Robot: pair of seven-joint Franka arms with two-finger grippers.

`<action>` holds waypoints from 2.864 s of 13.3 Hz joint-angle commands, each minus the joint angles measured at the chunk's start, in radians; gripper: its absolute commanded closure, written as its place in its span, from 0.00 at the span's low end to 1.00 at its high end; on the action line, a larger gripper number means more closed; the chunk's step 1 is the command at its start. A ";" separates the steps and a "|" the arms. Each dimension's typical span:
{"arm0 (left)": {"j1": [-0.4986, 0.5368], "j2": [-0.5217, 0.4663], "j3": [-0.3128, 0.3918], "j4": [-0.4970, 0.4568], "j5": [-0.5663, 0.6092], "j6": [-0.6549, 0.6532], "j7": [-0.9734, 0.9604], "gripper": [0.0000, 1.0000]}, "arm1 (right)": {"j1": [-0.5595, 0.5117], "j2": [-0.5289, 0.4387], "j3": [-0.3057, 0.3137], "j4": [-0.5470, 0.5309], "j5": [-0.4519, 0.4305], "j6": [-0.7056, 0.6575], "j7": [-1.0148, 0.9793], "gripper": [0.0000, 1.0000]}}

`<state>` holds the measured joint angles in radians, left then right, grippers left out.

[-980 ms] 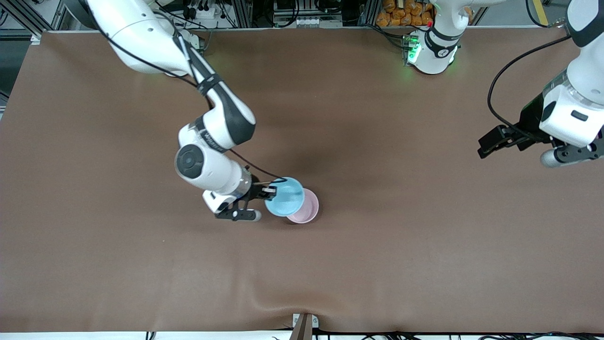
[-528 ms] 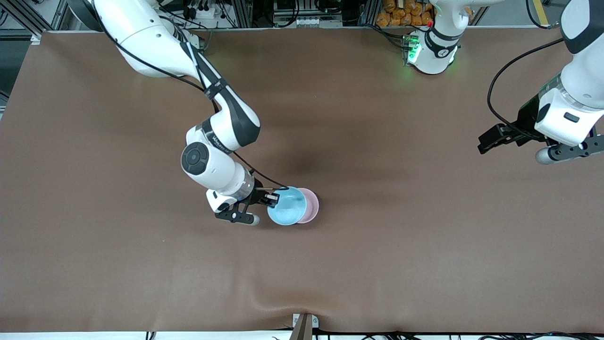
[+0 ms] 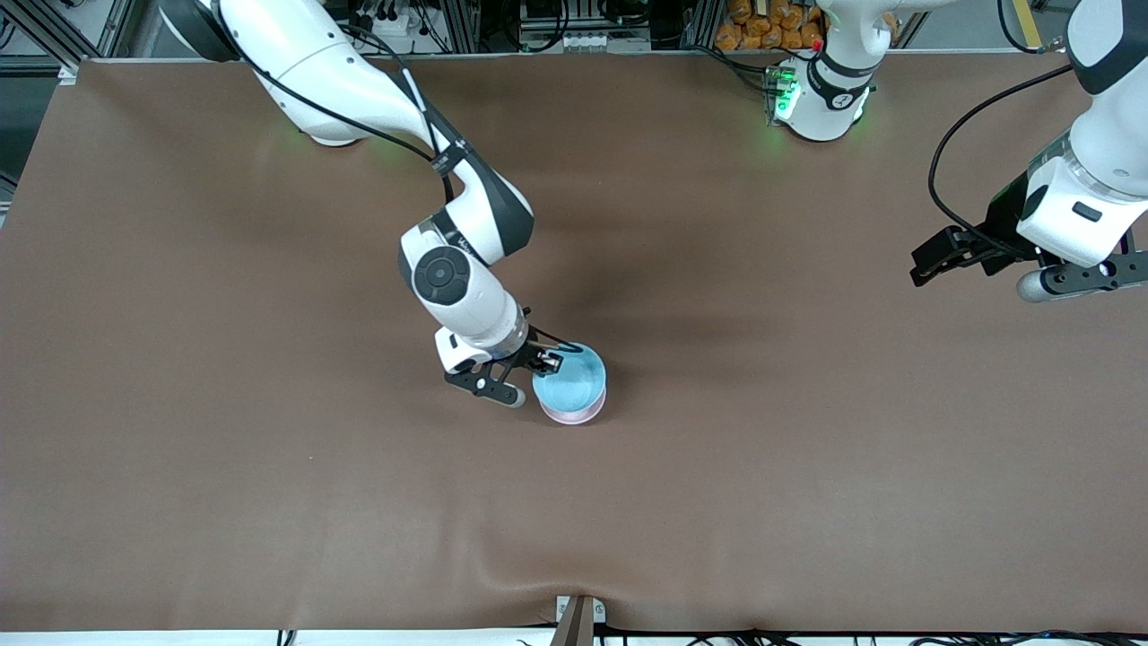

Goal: Stack pink and blue bowls on white bowl

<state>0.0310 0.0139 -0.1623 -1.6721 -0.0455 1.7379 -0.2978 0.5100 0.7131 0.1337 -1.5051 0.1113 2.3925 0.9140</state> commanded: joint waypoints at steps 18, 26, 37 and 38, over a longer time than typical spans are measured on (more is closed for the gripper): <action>0.013 0.038 -0.005 0.190 0.042 -0.135 0.167 0.00 | 0.010 0.036 -0.016 0.009 -0.025 0.045 0.028 0.98; 0.013 0.044 -0.003 0.190 0.045 -0.135 0.166 0.00 | 0.004 0.036 -0.016 0.003 -0.012 0.039 0.074 0.00; 0.015 0.035 0.003 0.190 0.042 -0.179 0.167 0.00 | -0.235 -0.186 -0.022 -0.067 -0.028 -0.288 -0.446 0.00; 0.015 0.035 0.003 0.190 0.044 -0.181 0.164 0.00 | -0.278 -0.257 -0.022 -0.133 -0.028 -0.291 -0.516 0.00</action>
<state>0.0411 0.0472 -0.1575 -1.5047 -0.0185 1.5884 -0.1467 0.3008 0.6066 0.0915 -1.4985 0.0951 2.1198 0.4990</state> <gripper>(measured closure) 0.000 0.000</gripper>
